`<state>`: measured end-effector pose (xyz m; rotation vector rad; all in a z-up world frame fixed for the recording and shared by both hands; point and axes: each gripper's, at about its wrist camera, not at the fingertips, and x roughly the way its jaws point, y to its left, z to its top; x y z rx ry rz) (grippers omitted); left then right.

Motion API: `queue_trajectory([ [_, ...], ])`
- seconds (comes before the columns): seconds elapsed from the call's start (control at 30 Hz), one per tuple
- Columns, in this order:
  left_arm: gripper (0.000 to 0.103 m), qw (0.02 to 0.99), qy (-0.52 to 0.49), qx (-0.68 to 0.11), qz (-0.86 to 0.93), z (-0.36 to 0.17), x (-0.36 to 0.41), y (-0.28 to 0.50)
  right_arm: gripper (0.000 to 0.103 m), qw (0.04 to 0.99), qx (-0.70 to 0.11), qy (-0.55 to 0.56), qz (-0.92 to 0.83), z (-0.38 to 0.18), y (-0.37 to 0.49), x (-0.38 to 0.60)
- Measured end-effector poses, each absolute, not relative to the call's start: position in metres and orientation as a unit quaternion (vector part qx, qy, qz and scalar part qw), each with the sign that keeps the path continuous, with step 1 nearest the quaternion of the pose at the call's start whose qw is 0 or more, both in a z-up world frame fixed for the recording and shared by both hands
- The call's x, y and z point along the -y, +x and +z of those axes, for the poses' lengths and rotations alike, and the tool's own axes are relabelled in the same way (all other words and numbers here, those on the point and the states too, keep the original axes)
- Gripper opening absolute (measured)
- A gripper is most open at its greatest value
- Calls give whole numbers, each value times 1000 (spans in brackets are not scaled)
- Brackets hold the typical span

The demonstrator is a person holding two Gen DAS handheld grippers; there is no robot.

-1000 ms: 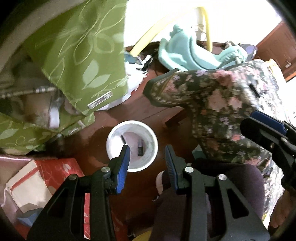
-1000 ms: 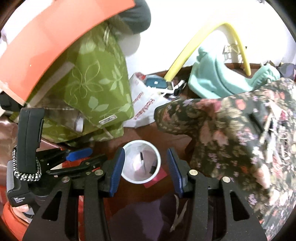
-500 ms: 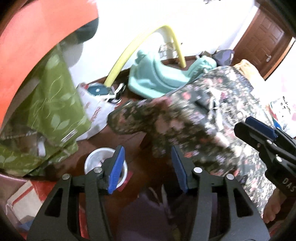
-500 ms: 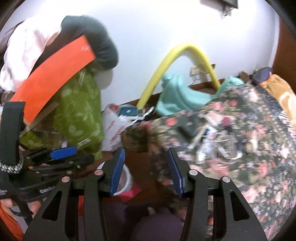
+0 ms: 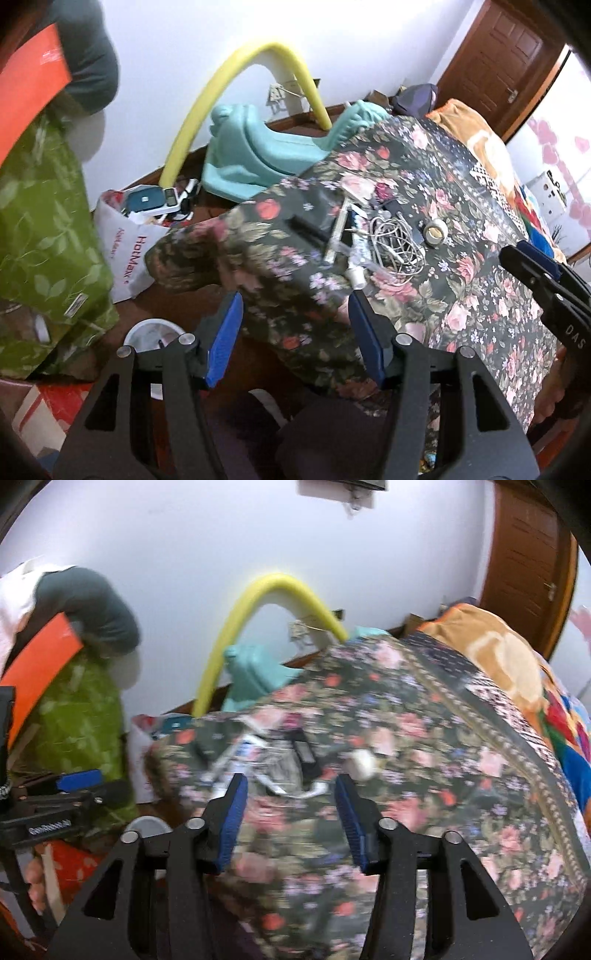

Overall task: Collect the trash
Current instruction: 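Move both open tools back over the items on the bed, then grasp the clear pen with the left tool while the right tool grasps the white tape roll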

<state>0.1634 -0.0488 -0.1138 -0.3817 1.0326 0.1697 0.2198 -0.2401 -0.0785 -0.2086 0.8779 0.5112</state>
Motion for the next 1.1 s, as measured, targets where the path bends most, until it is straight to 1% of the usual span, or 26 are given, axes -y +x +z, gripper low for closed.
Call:
queue_trajectory([
  [0.03,58,847,-179,-494,78,-117,54,172,60,871,-421,-97,236,-82,227,250],
  [0.07,58,846,-179,-497,76,-120,57,179,67,872,-422,-94,232,-84,232,255],
  [0.1,58,845,-179,-499,74,-121,59,183,68,872,-423,-89,227,-86,237,261],
  [0.37,58,836,-177,-510,96,-150,72,230,68,860,-456,-76,215,-119,283,286],
  [0.53,57,822,-207,-521,100,-170,67,251,68,849,-472,-76,227,-142,309,283],
  [0.6,48,818,-214,-525,103,-176,66,255,68,842,-480,-70,235,-151,319,281],
  [0.67,45,812,-221,-531,98,-182,66,261,68,837,-486,-64,244,-159,327,278],
  [0.7,42,812,-223,-532,95,-184,66,263,68,834,-489,-64,247,-163,330,276],
  [0.77,38,811,-221,-533,91,-187,68,266,67,830,-493,-65,251,-170,335,272],
  [0.83,33,815,-215,-530,92,-186,69,269,59,828,-495,-66,257,-176,337,269],
  [0.9,27,815,-218,-529,91,-187,69,271,48,823,-500,-65,262,-180,340,266],
  [0.93,26,815,-222,-528,91,-187,68,272,45,820,-503,-63,264,-183,341,264],
  [1.0,20,815,-223,-527,89,-186,69,273,31,817,-507,-62,267,-185,341,263],
  [1.07,12,816,-214,-529,88,-185,73,273,23,816,-509,-63,267,-186,341,262],
  [1.1,10,815,-208,-534,83,-186,75,273,23,815,-509,-62,268,-186,340,263],
])
